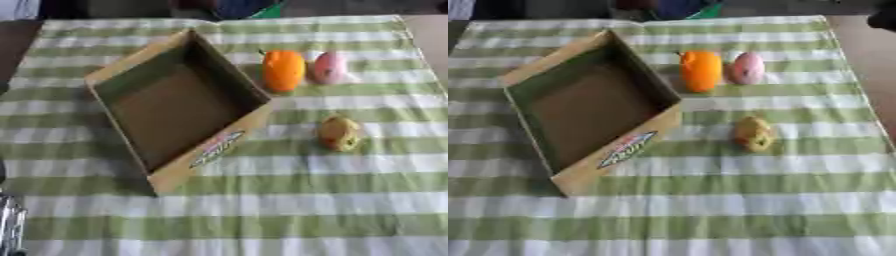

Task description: Pick up objects on the table and place them in the box.

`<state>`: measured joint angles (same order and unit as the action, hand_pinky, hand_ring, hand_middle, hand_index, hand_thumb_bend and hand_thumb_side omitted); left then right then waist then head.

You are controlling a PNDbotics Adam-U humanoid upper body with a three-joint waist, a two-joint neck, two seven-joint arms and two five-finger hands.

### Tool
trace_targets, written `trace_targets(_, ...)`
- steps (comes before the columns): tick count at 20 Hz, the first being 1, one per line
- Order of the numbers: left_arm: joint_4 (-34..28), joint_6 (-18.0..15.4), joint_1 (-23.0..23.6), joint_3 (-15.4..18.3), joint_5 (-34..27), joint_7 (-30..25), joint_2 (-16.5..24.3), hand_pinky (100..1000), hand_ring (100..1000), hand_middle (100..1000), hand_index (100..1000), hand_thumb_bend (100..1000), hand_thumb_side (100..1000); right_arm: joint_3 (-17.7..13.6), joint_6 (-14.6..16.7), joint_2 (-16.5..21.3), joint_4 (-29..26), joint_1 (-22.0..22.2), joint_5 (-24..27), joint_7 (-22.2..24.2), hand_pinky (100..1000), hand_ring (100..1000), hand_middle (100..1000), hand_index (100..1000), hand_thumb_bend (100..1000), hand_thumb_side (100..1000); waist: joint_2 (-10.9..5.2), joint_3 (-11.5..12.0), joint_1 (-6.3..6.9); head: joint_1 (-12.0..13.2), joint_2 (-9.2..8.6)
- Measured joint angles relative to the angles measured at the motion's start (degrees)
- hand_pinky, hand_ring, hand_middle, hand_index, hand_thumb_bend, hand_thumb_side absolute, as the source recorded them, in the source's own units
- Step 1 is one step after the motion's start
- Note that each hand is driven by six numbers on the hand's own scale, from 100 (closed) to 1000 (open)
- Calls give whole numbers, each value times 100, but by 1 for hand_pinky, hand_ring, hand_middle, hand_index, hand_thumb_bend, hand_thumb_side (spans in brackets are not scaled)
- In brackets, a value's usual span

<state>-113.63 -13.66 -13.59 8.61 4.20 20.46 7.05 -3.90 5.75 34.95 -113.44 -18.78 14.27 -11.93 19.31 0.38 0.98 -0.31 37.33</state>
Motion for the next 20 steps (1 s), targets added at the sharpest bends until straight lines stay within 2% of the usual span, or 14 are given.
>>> trace_targets(5,0,2,12,0,-2,2,0,567,690,683,805,100,996,0,-58,22,0,-83,-63,-22,751,873,516,878,100,965,0,4,-2,-101,72)
trace_targets(10,0,8,50,0,0,-1,0,567,690,683,805,100,996,120,-308,376,1,-394,-343,159,742,870,545,878,100,981,-1,4,-23,-156,192)
trace_targets(15,0,20,101,0,21,-11,6,567,691,682,805,100,998,548,-508,926,106,-942,-706,480,742,870,617,895,100,1000,-42,0,-92,-185,207)
trace_targets(20,0,38,116,-24,33,-30,54,568,691,683,805,100,999,1115,-482,1505,391,-1411,-1070,840,752,888,694,914,100,1000,-51,13,-148,-221,209)
